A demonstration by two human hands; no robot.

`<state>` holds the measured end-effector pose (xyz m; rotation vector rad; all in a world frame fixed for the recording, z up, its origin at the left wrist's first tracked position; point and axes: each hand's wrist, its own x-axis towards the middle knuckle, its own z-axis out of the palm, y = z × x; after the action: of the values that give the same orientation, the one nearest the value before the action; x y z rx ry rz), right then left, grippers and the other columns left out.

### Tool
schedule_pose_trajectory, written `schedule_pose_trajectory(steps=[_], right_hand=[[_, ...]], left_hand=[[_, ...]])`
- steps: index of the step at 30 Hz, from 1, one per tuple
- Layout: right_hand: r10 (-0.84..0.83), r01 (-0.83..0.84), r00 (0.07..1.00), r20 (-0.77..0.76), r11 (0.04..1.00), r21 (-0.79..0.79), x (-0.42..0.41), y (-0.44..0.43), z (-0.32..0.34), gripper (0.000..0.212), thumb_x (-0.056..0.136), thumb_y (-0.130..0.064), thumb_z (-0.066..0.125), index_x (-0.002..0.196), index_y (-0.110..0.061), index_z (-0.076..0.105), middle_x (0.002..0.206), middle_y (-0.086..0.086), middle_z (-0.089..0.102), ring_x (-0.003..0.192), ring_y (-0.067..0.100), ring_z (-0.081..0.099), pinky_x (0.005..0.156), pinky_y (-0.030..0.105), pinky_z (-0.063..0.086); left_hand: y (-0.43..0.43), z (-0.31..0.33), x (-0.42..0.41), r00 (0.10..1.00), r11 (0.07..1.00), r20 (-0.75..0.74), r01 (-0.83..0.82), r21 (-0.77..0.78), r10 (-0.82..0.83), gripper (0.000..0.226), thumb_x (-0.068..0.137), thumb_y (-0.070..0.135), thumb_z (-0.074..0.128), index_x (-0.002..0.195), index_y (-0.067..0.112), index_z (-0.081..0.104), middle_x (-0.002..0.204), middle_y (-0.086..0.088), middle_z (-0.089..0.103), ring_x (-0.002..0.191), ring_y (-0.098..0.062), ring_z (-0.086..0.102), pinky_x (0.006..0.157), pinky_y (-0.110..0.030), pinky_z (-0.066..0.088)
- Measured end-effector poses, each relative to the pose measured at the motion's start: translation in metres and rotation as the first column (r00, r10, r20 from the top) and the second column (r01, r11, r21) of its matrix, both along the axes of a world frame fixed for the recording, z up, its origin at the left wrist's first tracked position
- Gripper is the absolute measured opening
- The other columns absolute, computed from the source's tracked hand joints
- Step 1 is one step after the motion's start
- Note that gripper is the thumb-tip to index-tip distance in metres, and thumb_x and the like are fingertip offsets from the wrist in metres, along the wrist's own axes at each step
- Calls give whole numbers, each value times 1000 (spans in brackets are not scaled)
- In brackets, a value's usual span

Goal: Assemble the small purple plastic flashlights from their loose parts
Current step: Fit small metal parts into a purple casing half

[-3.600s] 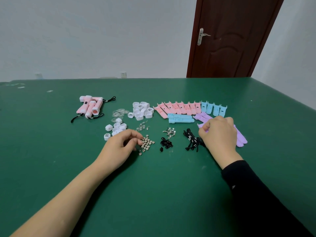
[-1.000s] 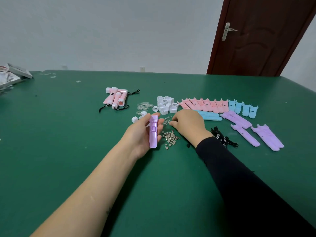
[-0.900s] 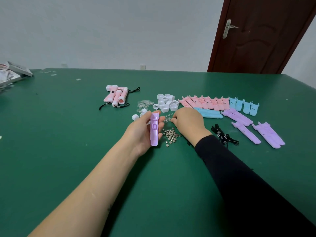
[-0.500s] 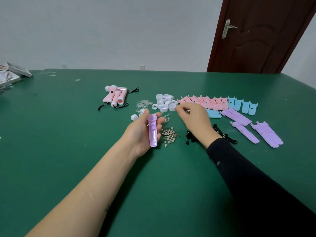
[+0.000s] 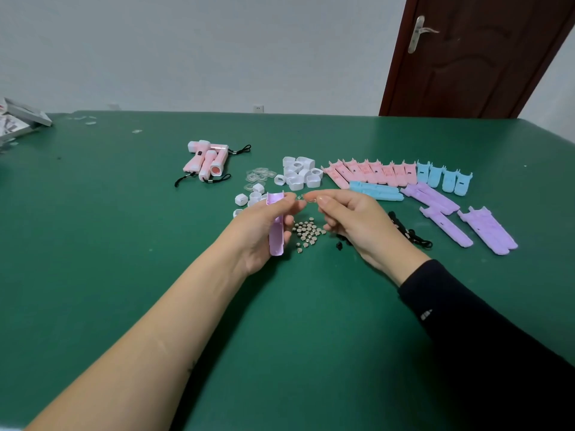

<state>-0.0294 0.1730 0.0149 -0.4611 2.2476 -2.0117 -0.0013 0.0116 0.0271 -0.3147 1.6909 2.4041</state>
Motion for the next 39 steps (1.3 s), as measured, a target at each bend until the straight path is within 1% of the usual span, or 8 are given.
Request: schedule_pose_trajectory(steps=[8,13,20,23,25,27,32,39], right_hand=[[-14,16,996,-84,999,32,6,-6,0,27,97,-19,54,91,-36,74,59,-17,56,58,8,42,65,24,40],[-46,51,990,-131,998,31,9,-7,3,29,96,-21,55,86,-43,72,69,-18,63,67,14,44,65,24,41],[-60,63,988,-140,998,18,11,-8,3,27,95,-18,57,88,-40,71,69,-8,59,63,15,41,57,16,38],[-60,63,989,-134,998,19,11,-8,3,24,95,-17,57,93,-37,70,68,-16,63,58,4,45,57,9,39],[-79,80,993,-84,997,9,10,-9,2,20,95,-20,57,97,-35,70,72,-21,66,58,-2,48,57,10,40],[-110,111,993,32,994,-18,10,-12,2,14,96,-25,56,97,-30,69,78,-15,66,55,0,49,54,14,41],[-135,163,956,259,983,-90,11,-18,8,23,96,-33,55,85,-14,61,75,-2,56,41,5,45,39,17,34],[8,87,914,406,973,-215,15,-19,13,21,96,-27,56,83,-12,60,54,-8,56,43,4,47,38,14,35]], left_hand=[[4,0,1,999,996,26,25,81,-27,8,97,20,58,97,14,64,78,7,67,50,0,46,46,-15,39],[4,1,0,997,990,67,37,135,-47,9,96,22,59,95,15,63,75,6,65,48,0,46,46,-14,41],[5,1,2,995,987,79,52,153,-65,18,94,21,61,110,14,66,74,9,65,49,1,45,46,-15,41],[6,0,1,995,988,81,40,149,-52,18,94,20,61,111,16,65,74,9,65,49,0,45,47,-16,41],[6,-2,1,997,991,68,27,129,-36,6,93,21,63,98,18,64,73,9,63,50,0,45,49,-16,41],[7,-3,1,999,996,43,-3,88,-1,4,93,20,63,89,21,62,73,10,62,51,-1,44,49,-15,40],[10,-4,2,993,997,-87,-78,21,80,4,91,20,65,89,22,62,71,11,61,51,-1,43,47,-14,40],[13,-4,4,982,996,-172,-80,-27,75,6,92,22,63,87,25,63,64,17,61,55,-2,42,54,-18,37]])
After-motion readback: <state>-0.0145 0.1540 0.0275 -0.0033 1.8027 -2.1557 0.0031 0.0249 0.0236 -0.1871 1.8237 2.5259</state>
